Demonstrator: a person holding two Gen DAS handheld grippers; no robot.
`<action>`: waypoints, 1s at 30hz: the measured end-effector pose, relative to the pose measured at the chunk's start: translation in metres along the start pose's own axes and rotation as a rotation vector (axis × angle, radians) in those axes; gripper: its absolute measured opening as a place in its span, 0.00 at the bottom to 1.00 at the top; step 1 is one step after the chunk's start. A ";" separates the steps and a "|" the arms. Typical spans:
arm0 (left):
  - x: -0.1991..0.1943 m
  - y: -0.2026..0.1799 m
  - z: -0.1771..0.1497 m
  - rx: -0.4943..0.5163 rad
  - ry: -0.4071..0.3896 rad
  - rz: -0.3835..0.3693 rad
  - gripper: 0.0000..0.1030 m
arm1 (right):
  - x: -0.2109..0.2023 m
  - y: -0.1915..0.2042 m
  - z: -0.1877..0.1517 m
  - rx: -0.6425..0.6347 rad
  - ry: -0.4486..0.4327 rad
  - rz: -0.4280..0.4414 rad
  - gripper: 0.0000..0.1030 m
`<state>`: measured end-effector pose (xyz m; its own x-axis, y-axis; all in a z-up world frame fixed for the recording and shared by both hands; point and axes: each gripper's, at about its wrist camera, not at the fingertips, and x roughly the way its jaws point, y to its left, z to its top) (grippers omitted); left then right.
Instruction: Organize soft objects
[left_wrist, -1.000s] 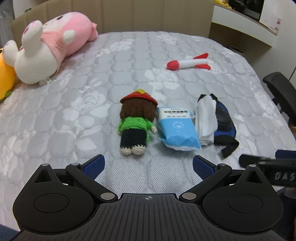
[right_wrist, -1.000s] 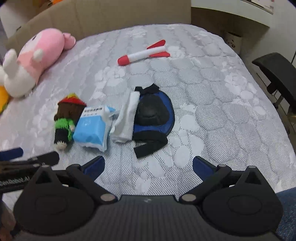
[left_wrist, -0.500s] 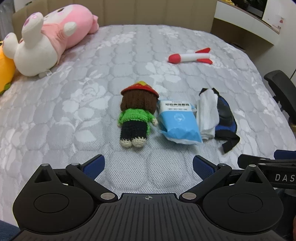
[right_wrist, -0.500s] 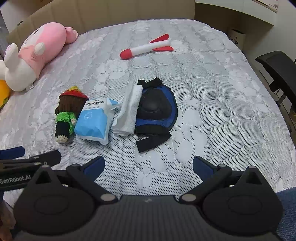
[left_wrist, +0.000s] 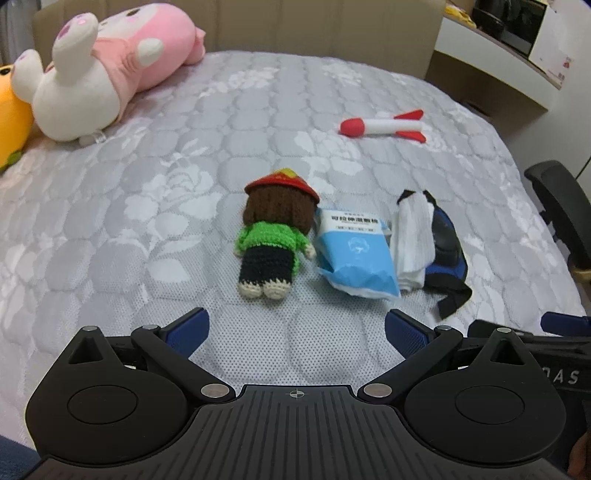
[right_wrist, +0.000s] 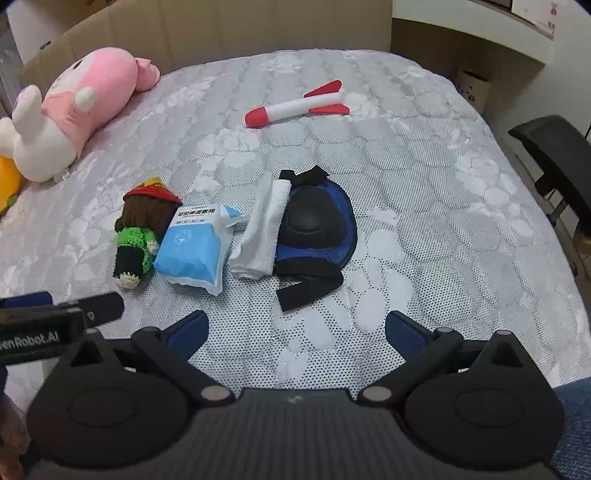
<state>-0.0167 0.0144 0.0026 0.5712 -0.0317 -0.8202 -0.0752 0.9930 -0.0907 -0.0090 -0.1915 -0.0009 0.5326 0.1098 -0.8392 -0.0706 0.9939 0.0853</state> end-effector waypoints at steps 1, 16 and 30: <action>0.000 -0.001 0.000 0.004 -0.004 0.018 1.00 | -0.001 0.000 0.000 -0.001 -0.001 -0.003 1.00; 0.000 0.003 -0.001 0.006 0.003 0.015 1.00 | -0.003 0.003 0.002 -0.009 -0.008 -0.020 1.00; -0.003 0.008 -0.003 -0.038 -0.019 -0.021 1.00 | -0.005 0.008 -0.001 -0.004 -0.009 -0.029 1.00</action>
<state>-0.0219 0.0221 0.0026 0.5883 -0.0501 -0.8071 -0.0938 0.9871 -0.1297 -0.0133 -0.1840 0.0038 0.5423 0.0811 -0.8363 -0.0587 0.9966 0.0586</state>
